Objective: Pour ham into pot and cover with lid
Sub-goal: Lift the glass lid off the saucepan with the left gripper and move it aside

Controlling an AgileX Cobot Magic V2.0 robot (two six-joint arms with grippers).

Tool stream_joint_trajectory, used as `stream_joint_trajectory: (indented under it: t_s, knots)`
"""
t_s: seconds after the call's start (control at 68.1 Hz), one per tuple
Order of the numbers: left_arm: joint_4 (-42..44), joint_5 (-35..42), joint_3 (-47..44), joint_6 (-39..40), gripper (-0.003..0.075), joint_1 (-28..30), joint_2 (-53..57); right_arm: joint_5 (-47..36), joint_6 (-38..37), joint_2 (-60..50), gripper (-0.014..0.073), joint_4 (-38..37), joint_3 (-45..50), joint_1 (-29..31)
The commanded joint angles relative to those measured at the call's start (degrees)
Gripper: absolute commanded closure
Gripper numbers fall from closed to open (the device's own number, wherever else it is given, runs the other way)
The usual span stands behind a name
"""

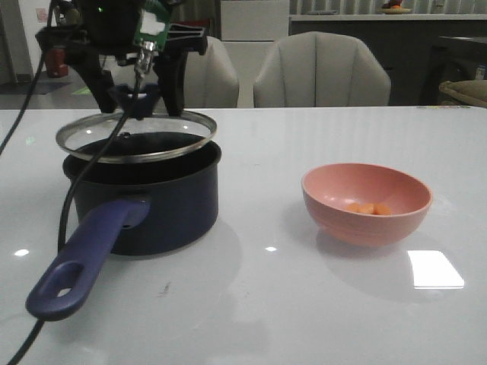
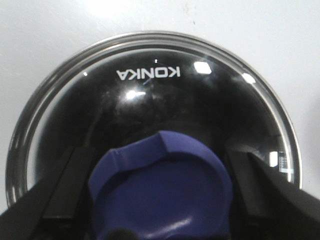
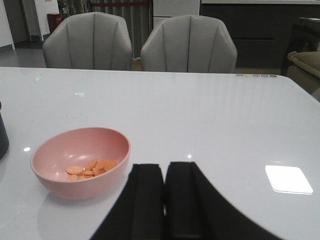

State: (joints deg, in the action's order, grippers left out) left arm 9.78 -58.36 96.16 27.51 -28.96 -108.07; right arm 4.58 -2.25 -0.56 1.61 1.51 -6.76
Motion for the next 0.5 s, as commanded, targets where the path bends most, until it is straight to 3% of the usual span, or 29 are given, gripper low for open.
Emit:
stream_joint_trajectory:
  t_s: [0.0,0.22,0.396,0.484]
  knots:
    - [4.58,-0.34,2.19,0.64,0.0463,0.79,6.45,-4.58,0.37,-1.19,0.0447,-0.86,-0.25,-0.02]
    - [4.66,-2.04,-3.0,-9.0,0.0463,6.54,12.75,-4.58,0.37,-1.19,0.0447,-0.86,-0.25,-0.02]
    - [3.72,3.82,-12.46,-9.26,0.0463,16.4,18.84,-4.58,0.37,-1.19,0.0447,-0.86,-0.25,-0.02]
    - [-1.19,7.91,-17.25,-14.01,0.0463,21.91,20.64,-4.58,0.37,-1.19,0.0447,-0.86,-0.25,-0.02]
